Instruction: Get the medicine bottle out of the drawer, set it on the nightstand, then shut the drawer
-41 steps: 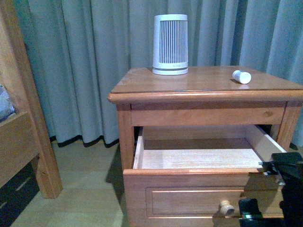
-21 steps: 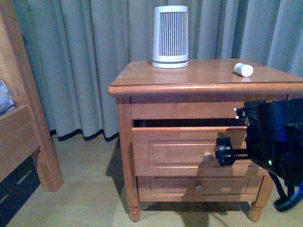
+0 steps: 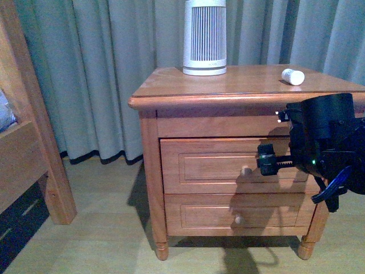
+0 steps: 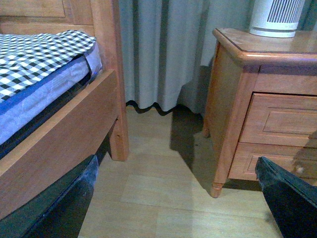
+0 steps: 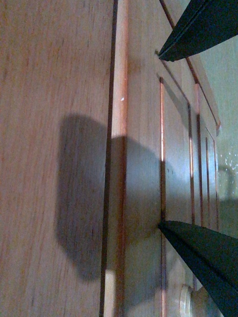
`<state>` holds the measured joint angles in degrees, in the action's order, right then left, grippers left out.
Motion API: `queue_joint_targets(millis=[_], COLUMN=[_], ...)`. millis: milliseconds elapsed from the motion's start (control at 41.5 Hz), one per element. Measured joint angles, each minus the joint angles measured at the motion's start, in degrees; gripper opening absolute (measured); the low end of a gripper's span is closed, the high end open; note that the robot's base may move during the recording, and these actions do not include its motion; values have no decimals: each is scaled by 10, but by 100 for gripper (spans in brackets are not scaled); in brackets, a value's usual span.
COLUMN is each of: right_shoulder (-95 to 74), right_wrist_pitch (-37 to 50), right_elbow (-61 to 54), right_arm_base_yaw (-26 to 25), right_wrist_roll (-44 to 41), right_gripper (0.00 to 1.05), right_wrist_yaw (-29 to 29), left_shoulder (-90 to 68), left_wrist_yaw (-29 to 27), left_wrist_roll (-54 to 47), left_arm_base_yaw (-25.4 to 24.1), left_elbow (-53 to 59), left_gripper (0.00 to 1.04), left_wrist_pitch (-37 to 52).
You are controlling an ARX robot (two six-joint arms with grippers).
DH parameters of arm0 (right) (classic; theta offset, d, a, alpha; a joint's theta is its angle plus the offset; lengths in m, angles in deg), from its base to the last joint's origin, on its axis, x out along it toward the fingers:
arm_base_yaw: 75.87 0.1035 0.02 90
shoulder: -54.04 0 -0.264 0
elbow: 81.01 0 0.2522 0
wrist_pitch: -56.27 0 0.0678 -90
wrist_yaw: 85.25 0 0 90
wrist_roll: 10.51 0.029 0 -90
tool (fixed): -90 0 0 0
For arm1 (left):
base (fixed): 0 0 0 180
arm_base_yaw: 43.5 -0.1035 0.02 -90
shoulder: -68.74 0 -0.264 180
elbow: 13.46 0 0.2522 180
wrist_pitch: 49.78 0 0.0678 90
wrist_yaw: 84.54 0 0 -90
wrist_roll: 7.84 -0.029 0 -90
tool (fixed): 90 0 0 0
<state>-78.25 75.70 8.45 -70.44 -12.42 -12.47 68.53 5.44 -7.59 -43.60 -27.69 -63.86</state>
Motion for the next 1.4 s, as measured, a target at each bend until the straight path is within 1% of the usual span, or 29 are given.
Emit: queue_joint_targets(millis=[289,410,482,555,603,699,820,892,1085,1133,1254,1278,1326,1374,1398], right_shoulder=[6,43,100,167,220,355,556,665,884,923,942,942,946,960,968], right_wrist_pitch=[-1,8,14,22,33,20,-46,-90,-236,-259,-263,-257,-207,-142,-128], right_elbow=[-8,-45,-98,-161,-215,-336,-457,-497,-542,-548,-548,-550,-571,-603,-614], right_arm_base_yaw=[-13,-21,-24,-24,-24,-34,-76,-95,-122,-123,-124,-127,-144,-152,-150], right_wrist_roll=[9,32,54,57,57,56,54,53,56,56,57,56,46,37,34], right_gripper=[98,98,98,98,98,98,98,98,98,98,98,97,91,81,76], right_wrist_yaw=[5,4,2,1,-1,-3,-6,2,22,23,29,44,120,214,244], left_shoulder=[0,0,0,0,0,0,0,0,0,0,0,0,0,0,0], left_wrist_yaw=[0,0,0,0,0,0,0,0,0,0,0,0,0,0,0], left_wrist_roll=[0,0,0,0,0,0,0,0,0,0,0,0,0,0,0], left_arm_base_yaw=[0,0,0,0,0,0,0,0,0,0,0,0,0,0,0], left_elbow=[0,0,0,0,0,0,0,0,0,0,0,0,0,0,0], left_gripper=[98,98,98,98,98,98,98,98,98,98,98,98,98,98,98], left_wrist_pitch=[0,0,0,0,0,0,0,0,0,0,0,0,0,0,0])
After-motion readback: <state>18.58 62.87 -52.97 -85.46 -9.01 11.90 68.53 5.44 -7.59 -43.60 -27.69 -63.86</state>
